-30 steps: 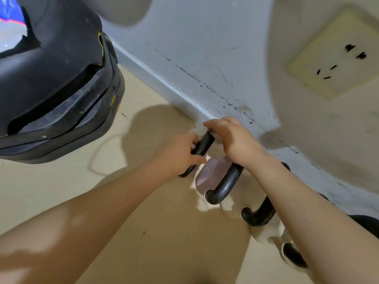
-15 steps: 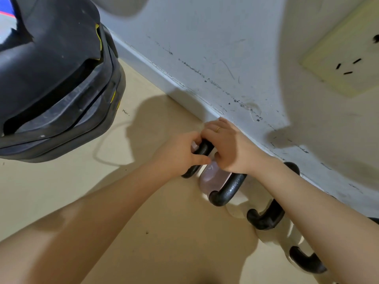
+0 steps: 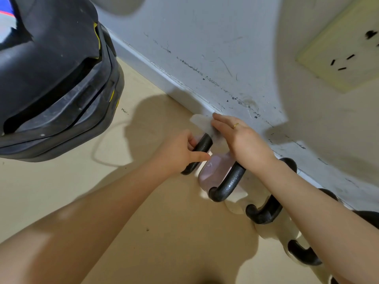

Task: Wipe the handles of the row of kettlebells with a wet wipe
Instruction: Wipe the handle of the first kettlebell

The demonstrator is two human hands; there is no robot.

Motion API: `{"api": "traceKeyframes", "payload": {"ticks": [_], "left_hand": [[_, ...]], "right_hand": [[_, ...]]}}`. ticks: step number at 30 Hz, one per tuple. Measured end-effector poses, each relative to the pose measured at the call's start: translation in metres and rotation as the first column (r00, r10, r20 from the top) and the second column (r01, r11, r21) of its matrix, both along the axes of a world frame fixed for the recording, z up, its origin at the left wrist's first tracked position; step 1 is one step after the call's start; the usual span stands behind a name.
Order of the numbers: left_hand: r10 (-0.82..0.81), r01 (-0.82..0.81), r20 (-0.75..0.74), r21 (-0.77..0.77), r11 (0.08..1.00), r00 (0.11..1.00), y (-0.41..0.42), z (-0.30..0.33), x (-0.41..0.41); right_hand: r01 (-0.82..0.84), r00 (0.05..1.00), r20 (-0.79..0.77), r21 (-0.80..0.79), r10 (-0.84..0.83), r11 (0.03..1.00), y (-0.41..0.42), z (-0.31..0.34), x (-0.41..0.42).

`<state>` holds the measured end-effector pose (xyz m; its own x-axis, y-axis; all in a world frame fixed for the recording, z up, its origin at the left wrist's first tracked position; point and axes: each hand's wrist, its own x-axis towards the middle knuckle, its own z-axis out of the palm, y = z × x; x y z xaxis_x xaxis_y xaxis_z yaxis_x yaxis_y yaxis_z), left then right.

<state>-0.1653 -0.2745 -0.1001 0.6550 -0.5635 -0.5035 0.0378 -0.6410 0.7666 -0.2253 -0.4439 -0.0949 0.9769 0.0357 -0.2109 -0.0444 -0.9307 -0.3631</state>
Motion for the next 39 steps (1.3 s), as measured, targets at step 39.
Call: {"api": "traceKeyframes", "payload": {"ticks": [39], "left_hand": [[0.070, -0.071, -0.034, -0.042, 0.997, 0.997, 0.003, -0.007, -0.006]], "right_hand": [[0.494, 0.383, -0.838, 0.541, -0.388, -0.681, 0.007, -0.013, 0.031]]}}
